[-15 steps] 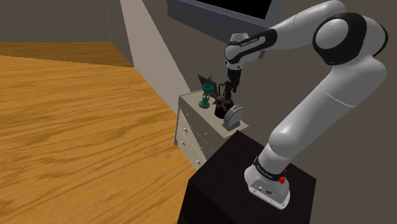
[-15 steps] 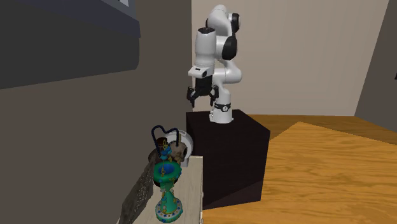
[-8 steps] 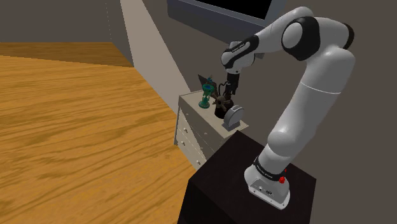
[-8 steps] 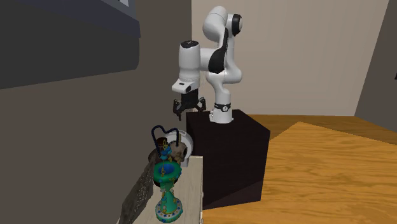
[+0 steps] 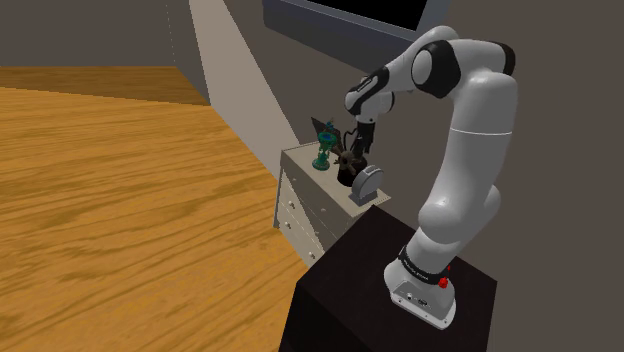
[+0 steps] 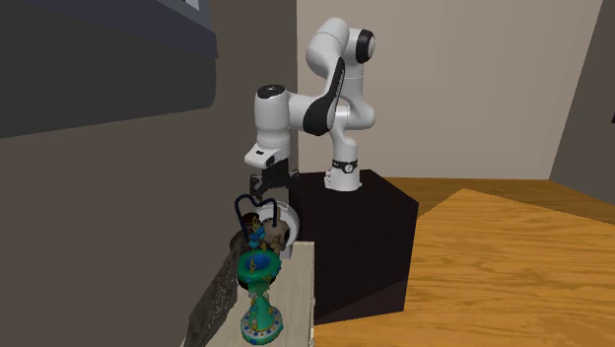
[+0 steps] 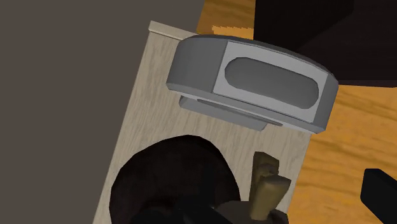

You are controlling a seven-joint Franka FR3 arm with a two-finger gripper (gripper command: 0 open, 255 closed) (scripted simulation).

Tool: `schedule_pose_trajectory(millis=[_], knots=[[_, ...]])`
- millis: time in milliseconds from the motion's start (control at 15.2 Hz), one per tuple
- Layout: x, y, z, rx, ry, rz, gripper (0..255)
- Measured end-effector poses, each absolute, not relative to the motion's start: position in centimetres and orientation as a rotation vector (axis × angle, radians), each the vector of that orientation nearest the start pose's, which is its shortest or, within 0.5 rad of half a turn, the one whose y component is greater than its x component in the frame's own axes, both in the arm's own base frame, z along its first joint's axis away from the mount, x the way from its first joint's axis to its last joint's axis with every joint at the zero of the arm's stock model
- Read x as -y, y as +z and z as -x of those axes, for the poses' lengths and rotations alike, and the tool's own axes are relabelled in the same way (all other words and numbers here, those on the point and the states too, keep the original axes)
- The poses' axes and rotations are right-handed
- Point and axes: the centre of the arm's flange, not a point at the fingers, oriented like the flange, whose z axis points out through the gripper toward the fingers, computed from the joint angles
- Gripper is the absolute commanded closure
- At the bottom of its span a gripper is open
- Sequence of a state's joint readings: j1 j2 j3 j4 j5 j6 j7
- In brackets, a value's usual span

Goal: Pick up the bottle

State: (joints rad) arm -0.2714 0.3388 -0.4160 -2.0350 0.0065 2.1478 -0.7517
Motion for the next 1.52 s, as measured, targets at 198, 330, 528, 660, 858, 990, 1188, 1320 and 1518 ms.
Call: schedule_pose_trajectory(millis=[198, 330, 528, 660, 858, 990, 1188, 1320, 1518], knots=[[36.1, 26.2, -44.4, 0.105, 0.365, 3.087, 0], [36.1, 25.1, -44.6, 0.105, 0.365, 3.087, 0], [36.2, 24.8, -44.6, 0.106, 0.365, 3.087, 255], [36.2, 24.8, -44.6, 0.105, 0.364, 3.087, 255], [36.2, 24.8, -44.6, 0.105, 0.364, 3.087, 255], [36.2, 24.9, -44.6, 0.105, 0.364, 3.087, 255], [36.1, 25.4, -44.6, 0.106, 0.366, 3.086, 255], [36.1, 26.4, -44.5, 0.106, 0.366, 3.086, 255], [36.1, 27.9, -44.5, 0.106, 0.366, 3.086, 255]])
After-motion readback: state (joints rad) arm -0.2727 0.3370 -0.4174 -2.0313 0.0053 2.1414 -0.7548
